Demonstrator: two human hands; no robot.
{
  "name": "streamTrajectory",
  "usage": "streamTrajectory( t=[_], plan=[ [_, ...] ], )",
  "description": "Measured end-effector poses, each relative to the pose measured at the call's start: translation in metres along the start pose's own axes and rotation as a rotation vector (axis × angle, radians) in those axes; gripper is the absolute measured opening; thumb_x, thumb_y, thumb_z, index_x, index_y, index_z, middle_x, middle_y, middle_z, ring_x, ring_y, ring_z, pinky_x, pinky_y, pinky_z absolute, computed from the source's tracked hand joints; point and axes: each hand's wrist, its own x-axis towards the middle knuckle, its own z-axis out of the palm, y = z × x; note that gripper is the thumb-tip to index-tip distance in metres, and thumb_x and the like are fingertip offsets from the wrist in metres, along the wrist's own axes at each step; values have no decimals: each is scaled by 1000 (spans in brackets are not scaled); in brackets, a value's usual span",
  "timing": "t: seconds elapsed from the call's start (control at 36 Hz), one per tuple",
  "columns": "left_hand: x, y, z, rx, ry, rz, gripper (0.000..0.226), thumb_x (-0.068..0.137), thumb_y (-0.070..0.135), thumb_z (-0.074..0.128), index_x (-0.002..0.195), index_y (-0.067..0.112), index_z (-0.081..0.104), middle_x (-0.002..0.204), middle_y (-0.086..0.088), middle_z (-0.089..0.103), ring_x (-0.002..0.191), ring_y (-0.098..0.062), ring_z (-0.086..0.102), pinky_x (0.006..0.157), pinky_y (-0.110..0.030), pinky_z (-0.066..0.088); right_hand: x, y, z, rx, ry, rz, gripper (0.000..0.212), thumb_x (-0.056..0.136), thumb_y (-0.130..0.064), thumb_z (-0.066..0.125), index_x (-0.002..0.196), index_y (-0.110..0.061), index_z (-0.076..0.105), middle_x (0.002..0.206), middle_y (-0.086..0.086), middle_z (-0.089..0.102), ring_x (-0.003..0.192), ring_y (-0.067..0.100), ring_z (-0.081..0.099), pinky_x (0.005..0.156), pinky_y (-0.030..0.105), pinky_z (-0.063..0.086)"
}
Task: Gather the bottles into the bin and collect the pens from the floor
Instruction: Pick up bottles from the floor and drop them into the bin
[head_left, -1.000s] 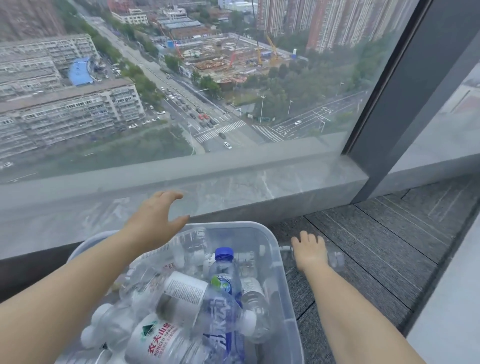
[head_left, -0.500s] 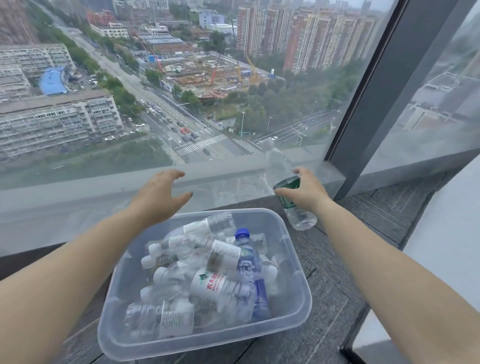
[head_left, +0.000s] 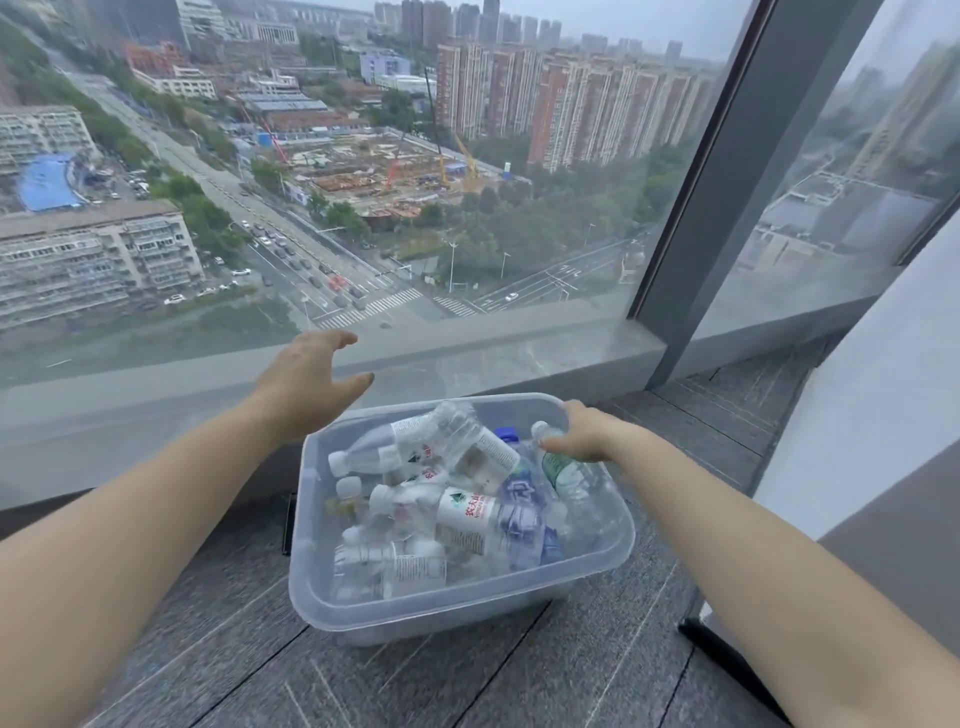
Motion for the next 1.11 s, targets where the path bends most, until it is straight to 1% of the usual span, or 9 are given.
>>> streamTrajectory(
  t=[0.06,0.25,0.36,0.44,0.56,0.67,0.75,0.86,1.11],
  plan=[
    [-3,-3,0,-10,-1,5,57,91,32,59,141,13,40,146,-8,42,136,-23,36,111,-36,27,-2,1,-5,0,49,-3,77,86,-54,54,143,-10,29,139,13,48,118,31,52,94,40,45],
    [-20,-8,-23,-65,-86,-51,57,91,32,58,141,14,40,146,-6,41,135,-23,37,110,-37,28,-37,-15,-26,103,173,9,67,86,-46,60,136,-7,39,132,12,53,114,29,54,89,37,45],
    [-38,-12,-60,-81,-161,-121,56,91,33,58,141,14,40,145,-6,42,135,-22,38,109,-36,30,-77,-42,-38,153,102,33,62,88,-46,58,134,-7,42,129,11,54,111,27,54,82,35,43],
    [-51,-12,-82,-100,-196,-143,56,91,33,59,140,13,41,145,-5,43,133,-22,39,108,-34,31,-105,-60,-45,191,64,30,52,92,-41,53,130,-6,44,126,13,56,105,28,55,87,40,44],
    [-76,-7,-132,-110,-260,-197,55,91,34,58,139,13,42,142,-6,45,130,-23,43,104,-36,36,-156,-98,-63,218,-2,15,57,89,-36,59,136,-10,41,130,10,54,111,27,55,90,39,46],
    [-109,-5,-186,-113,-319,-238,51,89,33,59,135,15,46,135,-5,48,124,-25,47,99,-37,40,-214,-137,-78,279,-43,5,58,88,-35,61,136,-9,40,129,9,52,101,22,53,83,33,43],
    [-137,-5,-229,-110,-357,-234,54,90,34,58,138,16,43,141,-3,47,128,-22,46,101,-35,38,-261,-163,-85,306,-59,34,59,89,-38,61,137,-9,41,128,8,53,101,21,52,81,28,38],
    [-176,-12,-277,-96,-411,-212,55,89,34,59,139,15,43,142,-4,47,129,-22,46,105,-36,38,-322,-187,-83,356,-67,87,56,90,-37,60,135,-8,42,125,8,54,103,23,53,84,33,44],
    [-246,-33,-304,-56,-514,-253,52,90,34,57,137,15,45,141,-8,47,129,-25,46,107,-39,38,-417,-187,-51,376,-136,211,55,90,-38,60,135,-10,42,129,5,53,113,23,53,90,38,48]
  ],
)
